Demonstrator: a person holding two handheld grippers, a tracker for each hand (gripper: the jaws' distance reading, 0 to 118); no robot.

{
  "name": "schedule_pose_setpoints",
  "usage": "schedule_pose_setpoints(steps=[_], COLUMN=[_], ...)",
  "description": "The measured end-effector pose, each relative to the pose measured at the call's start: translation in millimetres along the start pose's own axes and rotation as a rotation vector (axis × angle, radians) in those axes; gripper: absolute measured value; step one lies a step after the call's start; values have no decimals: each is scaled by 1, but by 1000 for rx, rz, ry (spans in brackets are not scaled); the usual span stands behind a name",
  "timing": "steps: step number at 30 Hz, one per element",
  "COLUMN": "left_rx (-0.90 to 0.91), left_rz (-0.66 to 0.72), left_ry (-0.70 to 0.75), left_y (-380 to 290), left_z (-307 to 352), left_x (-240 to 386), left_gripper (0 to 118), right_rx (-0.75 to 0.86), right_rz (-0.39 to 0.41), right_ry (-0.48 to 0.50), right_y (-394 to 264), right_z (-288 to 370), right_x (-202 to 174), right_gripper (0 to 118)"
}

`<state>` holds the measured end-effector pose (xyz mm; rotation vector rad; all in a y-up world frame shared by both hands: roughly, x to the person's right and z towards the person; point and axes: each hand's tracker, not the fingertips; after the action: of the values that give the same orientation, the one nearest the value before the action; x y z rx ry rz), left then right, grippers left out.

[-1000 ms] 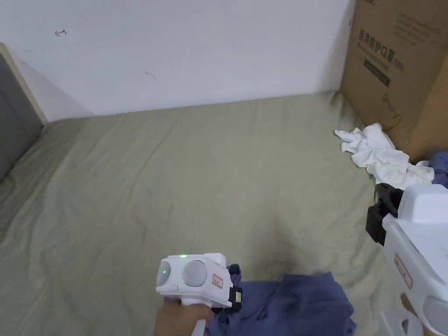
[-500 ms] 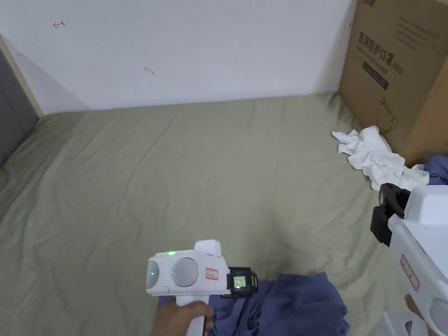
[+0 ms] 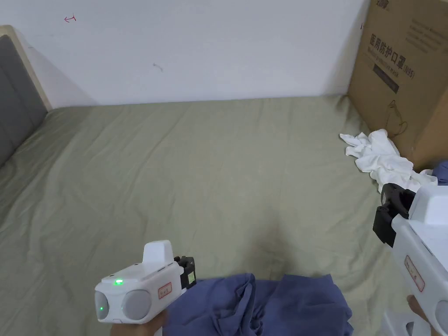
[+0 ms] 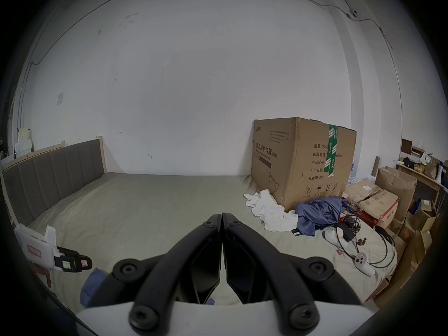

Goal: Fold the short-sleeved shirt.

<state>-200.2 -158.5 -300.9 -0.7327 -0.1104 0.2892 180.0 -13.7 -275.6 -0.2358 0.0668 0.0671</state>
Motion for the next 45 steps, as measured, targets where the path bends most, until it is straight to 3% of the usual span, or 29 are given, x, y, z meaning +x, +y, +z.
schedule_pose_setpoints(steps=[7, 10, 21, 27, 36, 45], left_rx=[-67, -140, -201, -220, -145, -191], left_rz=[-61, -173, -258, -309, -154, 194], left_ry=[56, 51, -77, -77, -146, -310], left_y=[-33, -54, -91, -95, -44, 12], left_z=[-25, -39, -60, -70, -21, 16], left_x=[0, 18, 95, 120, 71, -61], left_gripper=[0, 0, 0, 0, 0, 2], right_rx=[-13, -22, -49, -42, -36, -32], right_rz=[4, 0, 4, 3, 2, -14], right_ry=[-10, -12, -16, -23, -30, -4], right_y=[-4, -6, -12, -10, -7, -5], right_z=[1, 0, -3, -1, 1, -3], right_x=[3, 4, 6, 9, 13, 7], right_gripper=[0, 0, 0, 0, 0, 0])
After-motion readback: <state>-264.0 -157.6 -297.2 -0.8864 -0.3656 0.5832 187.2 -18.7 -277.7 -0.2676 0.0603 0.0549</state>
